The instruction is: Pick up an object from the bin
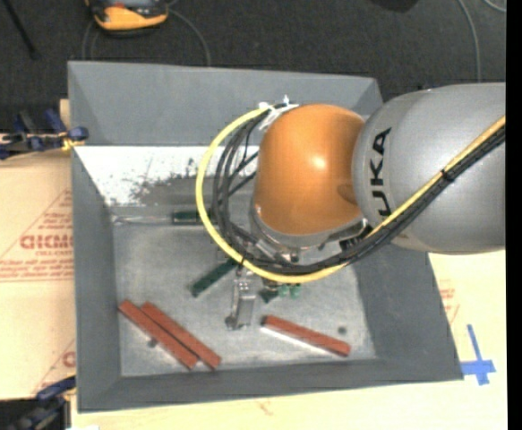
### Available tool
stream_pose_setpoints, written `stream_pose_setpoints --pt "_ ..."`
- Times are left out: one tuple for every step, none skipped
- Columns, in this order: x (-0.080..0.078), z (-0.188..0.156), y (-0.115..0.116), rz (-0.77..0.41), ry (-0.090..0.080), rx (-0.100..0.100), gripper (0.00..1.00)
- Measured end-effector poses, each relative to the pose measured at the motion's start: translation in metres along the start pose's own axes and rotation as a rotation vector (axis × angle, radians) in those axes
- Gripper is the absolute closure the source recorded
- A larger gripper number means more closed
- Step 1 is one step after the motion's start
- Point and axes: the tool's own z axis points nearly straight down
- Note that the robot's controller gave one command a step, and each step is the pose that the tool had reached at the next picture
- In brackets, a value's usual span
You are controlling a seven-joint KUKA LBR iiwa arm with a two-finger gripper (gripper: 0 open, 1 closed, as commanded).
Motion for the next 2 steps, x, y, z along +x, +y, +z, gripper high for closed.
stream_pose_setpoints --pt "0.000 0.000 0.000 0.000 0.000 0.000 0.00" --pt "-0.012 0.017 0.002 -0.022 -0.012 -0.002 0.00"
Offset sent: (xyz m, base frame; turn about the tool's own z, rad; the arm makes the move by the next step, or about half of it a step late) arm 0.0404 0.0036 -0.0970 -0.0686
